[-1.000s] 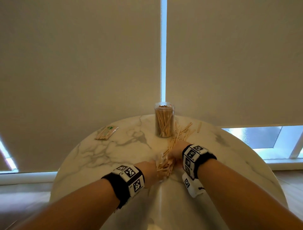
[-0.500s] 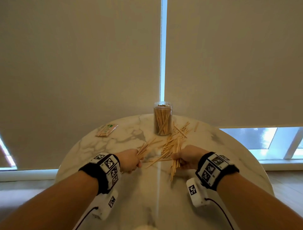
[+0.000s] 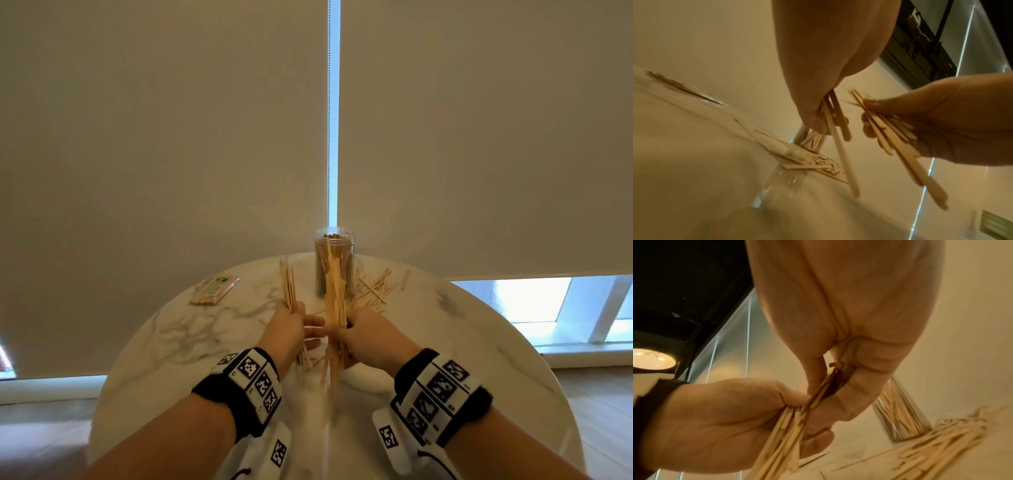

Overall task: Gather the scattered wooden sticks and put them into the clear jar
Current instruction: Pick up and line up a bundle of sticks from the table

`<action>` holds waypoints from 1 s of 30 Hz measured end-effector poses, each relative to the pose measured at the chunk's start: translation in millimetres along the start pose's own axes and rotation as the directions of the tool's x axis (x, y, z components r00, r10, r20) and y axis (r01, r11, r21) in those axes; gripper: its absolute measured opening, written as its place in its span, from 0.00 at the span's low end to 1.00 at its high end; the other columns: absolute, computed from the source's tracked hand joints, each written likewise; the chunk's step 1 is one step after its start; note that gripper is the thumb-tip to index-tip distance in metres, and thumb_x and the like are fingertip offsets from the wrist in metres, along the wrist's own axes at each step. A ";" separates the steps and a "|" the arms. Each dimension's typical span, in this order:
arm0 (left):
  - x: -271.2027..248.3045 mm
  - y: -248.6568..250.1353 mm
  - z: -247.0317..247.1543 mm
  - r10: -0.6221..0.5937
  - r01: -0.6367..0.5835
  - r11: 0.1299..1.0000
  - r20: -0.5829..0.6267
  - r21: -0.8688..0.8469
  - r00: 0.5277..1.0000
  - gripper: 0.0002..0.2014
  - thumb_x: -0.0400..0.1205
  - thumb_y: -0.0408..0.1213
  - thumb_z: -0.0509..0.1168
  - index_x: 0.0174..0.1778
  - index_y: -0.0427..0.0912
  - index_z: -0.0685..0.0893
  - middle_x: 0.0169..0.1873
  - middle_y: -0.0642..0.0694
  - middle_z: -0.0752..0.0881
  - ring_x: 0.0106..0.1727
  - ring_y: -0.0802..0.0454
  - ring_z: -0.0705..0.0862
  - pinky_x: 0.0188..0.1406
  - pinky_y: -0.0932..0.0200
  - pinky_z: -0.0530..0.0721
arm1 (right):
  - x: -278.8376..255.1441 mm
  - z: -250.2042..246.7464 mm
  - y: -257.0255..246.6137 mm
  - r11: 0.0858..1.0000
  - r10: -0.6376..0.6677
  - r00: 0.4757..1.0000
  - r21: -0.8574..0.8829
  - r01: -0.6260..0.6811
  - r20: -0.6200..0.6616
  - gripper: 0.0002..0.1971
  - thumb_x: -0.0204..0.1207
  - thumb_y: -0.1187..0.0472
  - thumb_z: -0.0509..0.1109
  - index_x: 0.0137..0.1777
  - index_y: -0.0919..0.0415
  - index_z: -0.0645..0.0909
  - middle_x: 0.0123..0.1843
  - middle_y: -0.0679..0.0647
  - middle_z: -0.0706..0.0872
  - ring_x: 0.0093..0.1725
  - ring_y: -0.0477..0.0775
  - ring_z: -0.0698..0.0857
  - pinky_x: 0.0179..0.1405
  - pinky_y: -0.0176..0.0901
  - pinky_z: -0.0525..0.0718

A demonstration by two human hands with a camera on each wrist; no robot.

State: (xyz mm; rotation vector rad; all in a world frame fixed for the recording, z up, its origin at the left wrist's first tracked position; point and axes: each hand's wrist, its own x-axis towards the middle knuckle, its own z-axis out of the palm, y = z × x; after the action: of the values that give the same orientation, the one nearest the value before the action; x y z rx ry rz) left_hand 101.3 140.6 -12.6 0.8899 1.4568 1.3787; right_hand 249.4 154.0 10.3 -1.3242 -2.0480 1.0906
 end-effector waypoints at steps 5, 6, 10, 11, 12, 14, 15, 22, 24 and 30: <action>9.0 9.6 14.5 0.089 -0.084 0.986 0.027 -0.145 0.996 0.18 0.93 0.41 0.49 0.66 0.36 0.81 0.49 0.37 0.92 0.39 0.46 0.92 0.29 0.57 0.86 | 9.7 2.0 -11.7 0.978 -0.149 0.987 -0.136 0.157 0.066 0.09 0.85 0.59 0.64 0.50 0.57 0.86 0.37 0.47 0.88 0.29 0.43 0.86 0.29 0.31 0.86; 10.5 11.7 17.0 0.094 -0.087 0.983 0.033 -0.164 0.995 0.19 0.93 0.42 0.49 0.65 0.36 0.82 0.48 0.40 0.93 0.43 0.47 0.92 0.32 0.56 0.87 | 14.1 2.3 -13.5 0.970 -0.153 0.986 -0.182 0.163 0.071 0.09 0.85 0.59 0.64 0.52 0.59 0.86 0.40 0.47 0.87 0.30 0.43 0.86 0.29 0.30 0.85; 26.7 14.4 22.3 0.042 -0.021 0.970 0.081 -0.242 0.996 0.23 0.92 0.48 0.49 0.63 0.37 0.84 0.47 0.42 0.93 0.47 0.47 0.92 0.39 0.54 0.86 | 38.4 -5.2 -17.1 0.934 -0.128 0.989 -0.327 0.143 0.067 0.12 0.84 0.55 0.63 0.59 0.55 0.86 0.55 0.52 0.87 0.45 0.54 0.90 0.47 0.48 0.92; 30.4 15.3 22.5 0.035 -0.008 0.968 0.102 -0.251 0.994 0.23 0.91 0.51 0.51 0.62 0.37 0.84 0.46 0.42 0.93 0.43 0.49 0.92 0.37 0.55 0.87 | 44.3 -7.6 -17.7 0.916 -0.133 0.988 -0.373 0.151 0.072 0.11 0.84 0.56 0.63 0.59 0.55 0.85 0.54 0.53 0.88 0.46 0.55 0.90 0.50 0.50 0.91; 35.2 15.8 22.4 0.041 -0.010 0.969 0.120 -0.248 0.992 0.23 0.90 0.52 0.53 0.62 0.38 0.84 0.45 0.42 0.93 0.41 0.51 0.92 0.35 0.56 0.87 | 50.0 -10.0 -18.7 0.893 -0.135 0.987 -0.422 0.158 0.084 0.11 0.84 0.57 0.62 0.59 0.56 0.85 0.52 0.54 0.89 0.47 0.56 0.89 0.51 0.50 0.90; 45.6 16.9 22.3 0.081 -0.046 0.972 0.145 -0.230 0.986 0.19 0.88 0.49 0.60 0.63 0.38 0.83 0.48 0.41 0.92 0.46 0.48 0.92 0.45 0.51 0.91 | 60.1 -9.8 -20.8 0.837 -0.143 0.984 -0.518 0.177 0.105 0.12 0.85 0.61 0.61 0.59 0.59 0.86 0.51 0.55 0.89 0.49 0.57 0.88 0.51 0.47 0.88; 51.4 17.4 22.1 0.098 -0.067 0.973 0.135 -0.220 0.986 0.16 0.88 0.45 0.62 0.64 0.38 0.83 0.50 0.39 0.92 0.50 0.45 0.92 0.50 0.47 0.90 | 65.5 -8.9 -21.1 0.797 -0.166 0.980 -0.570 0.199 0.109 0.13 0.86 0.62 0.60 0.61 0.60 0.85 0.52 0.55 0.89 0.50 0.57 0.88 0.51 0.46 0.86; 87.8 15.9 17.5 0.157 -0.151 0.907 -0.017 -0.392 0.987 0.10 0.90 0.39 0.57 0.54 0.35 0.77 0.35 0.42 0.87 0.35 0.46 0.89 0.42 0.42 0.90 | 81.6 -14.1 -4.4 0.881 -0.104 0.991 -0.455 0.129 0.080 0.09 0.85 0.53 0.65 0.55 0.53 0.86 0.38 0.46 0.85 0.42 0.50 0.86 0.43 0.42 0.83; 96.4 12.3 13.7 0.180 -0.194 0.853 -0.076 -0.484 0.981 0.07 0.90 0.39 0.58 0.51 0.39 0.75 0.32 0.46 0.81 0.28 0.53 0.83 0.45 0.42 0.88 | 81.0 -14.9 -0.2 0.906 -0.019 0.993 -0.418 0.066 0.115 0.10 0.84 0.52 0.68 0.51 0.55 0.89 0.42 0.51 0.90 0.43 0.50 0.89 0.46 0.43 0.89; 102.4 10.2 12.5 0.181 -0.240 0.747 -0.157 -0.621 0.971 0.09 0.86 0.44 0.65 0.52 0.42 0.77 0.34 0.48 0.77 0.24 0.58 0.72 0.24 0.60 0.77 | 84.3 -16.1 6.6 0.984 -0.009 0.988 -0.175 0.036 0.152 0.08 0.79 0.54 0.75 0.50 0.57 0.91 0.43 0.53 0.94 0.41 0.48 0.93 0.45 0.39 0.92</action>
State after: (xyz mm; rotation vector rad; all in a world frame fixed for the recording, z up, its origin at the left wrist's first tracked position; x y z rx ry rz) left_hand 79.2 241.8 -15.9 0.5546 0.8418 1.9421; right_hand 228.7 237.6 11.2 -1.3347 -2.3118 1.0477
